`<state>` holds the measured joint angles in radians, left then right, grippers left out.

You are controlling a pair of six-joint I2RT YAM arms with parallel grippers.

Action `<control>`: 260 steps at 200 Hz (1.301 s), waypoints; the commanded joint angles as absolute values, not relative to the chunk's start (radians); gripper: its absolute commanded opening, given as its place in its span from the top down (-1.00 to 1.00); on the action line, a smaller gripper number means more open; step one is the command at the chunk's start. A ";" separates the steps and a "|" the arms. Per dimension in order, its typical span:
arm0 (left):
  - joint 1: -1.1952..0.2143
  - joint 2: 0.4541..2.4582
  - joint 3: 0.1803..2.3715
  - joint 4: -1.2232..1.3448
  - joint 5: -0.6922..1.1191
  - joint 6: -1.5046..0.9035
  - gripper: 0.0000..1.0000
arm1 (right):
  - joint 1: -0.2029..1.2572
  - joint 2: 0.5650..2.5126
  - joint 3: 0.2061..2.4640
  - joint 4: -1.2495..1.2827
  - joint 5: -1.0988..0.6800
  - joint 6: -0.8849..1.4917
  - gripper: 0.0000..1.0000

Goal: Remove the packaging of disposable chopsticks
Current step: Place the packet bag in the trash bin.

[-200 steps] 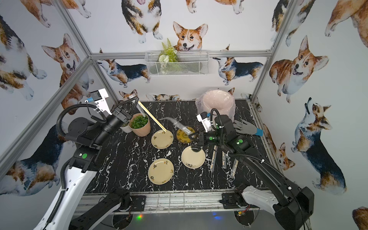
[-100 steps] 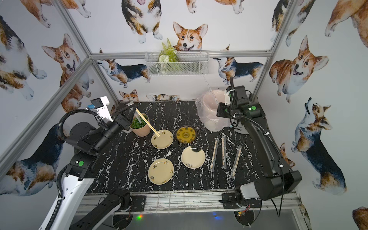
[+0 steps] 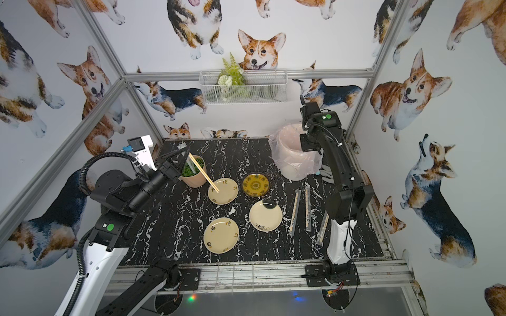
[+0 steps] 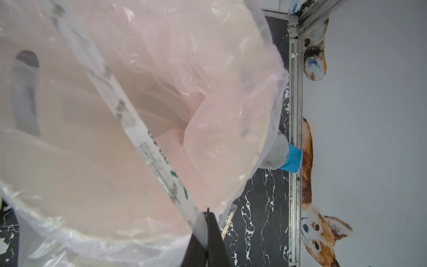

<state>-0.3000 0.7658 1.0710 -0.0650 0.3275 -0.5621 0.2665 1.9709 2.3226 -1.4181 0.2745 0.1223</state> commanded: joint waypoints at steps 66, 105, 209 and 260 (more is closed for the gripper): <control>-0.300 0.776 1.080 -0.051 0.344 -0.566 1.00 | 0.268 1.930 2.418 -1.470 0.188 0.131 -0.40; -0.300 0.788 1.070 -0.033 0.357 -0.587 1.00 | 0.267 1.799 2.261 -1.321 0.029 0.178 -0.49; -0.300 0.795 1.063 -0.044 0.357 -0.590 1.00 | 0.253 1.746 2.136 -1.188 0.004 0.257 0.26; -0.301 0.807 1.057 -0.027 0.359 -0.609 1.00 | 0.253 1.859 2.201 -1.192 0.004 0.284 -0.08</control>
<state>-0.3016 0.8009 1.0607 -0.0723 0.3473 -0.5911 0.2527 1.8290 2.1704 -1.2072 0.0002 0.2615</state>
